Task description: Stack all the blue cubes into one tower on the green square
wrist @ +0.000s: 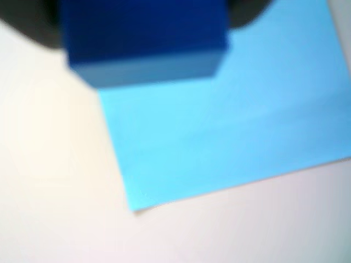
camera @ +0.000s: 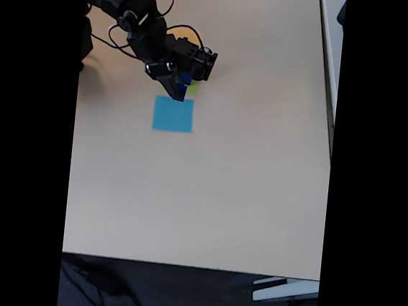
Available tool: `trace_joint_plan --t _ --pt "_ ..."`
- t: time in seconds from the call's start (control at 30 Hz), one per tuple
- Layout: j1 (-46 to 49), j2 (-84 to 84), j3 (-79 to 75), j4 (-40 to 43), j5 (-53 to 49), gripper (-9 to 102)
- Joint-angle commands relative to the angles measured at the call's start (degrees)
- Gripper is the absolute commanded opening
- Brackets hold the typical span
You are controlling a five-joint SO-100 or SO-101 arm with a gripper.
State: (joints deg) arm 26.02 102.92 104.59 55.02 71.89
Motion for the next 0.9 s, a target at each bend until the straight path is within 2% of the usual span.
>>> trace_joint_plan --t 0.0,0.43,0.87 --pt "-3.52 5.27 -6.24 3.87 3.96 0" --pt "-12.48 9.84 -2.9 5.62 12.13 0" --pt "-16.96 14.15 4.57 5.98 17.84 0"
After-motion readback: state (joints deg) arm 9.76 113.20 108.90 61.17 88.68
